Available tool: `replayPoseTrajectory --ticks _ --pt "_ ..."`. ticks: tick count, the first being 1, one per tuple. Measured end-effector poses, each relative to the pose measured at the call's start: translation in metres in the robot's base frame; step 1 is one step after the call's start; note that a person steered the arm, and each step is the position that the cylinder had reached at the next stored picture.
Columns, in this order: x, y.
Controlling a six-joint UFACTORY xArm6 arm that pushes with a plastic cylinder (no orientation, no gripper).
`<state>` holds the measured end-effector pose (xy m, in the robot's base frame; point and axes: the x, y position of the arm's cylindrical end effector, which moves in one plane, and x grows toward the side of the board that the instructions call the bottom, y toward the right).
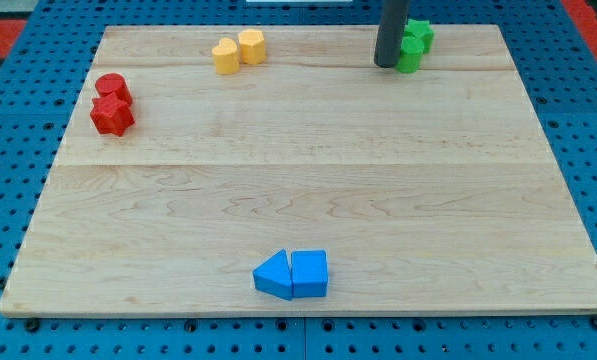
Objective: Place the blue triangle diagonal to the blue cube
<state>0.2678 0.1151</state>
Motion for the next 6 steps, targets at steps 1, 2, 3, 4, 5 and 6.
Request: replayPoseTrajectory --ticks 1,2,3,4,5,6 --pt "0.000 -0.001" --pt "0.030 0.023" --pt "0.088 0.067" --pt "0.224 0.095" --pt "0.340 0.074" --pt "0.351 0.050"
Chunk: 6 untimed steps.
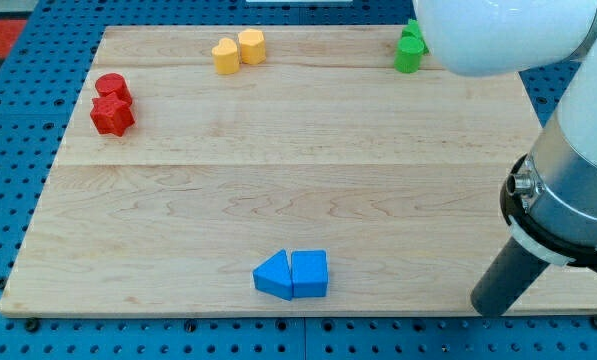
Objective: Place the blue triangle diagonal to the blue cube
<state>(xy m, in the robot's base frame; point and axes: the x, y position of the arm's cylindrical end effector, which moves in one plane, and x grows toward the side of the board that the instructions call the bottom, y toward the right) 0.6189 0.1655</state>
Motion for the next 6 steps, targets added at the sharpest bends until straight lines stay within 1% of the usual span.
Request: replayPoseTrajectory --ticks 1,2,3,4,5,6 --pt "0.000 -0.020" --pt "-0.002 -0.090" --pt "-0.001 -0.135" --pt "-0.026 -0.208" --pt "-0.060 -0.259" --pt "-0.093 -0.279"
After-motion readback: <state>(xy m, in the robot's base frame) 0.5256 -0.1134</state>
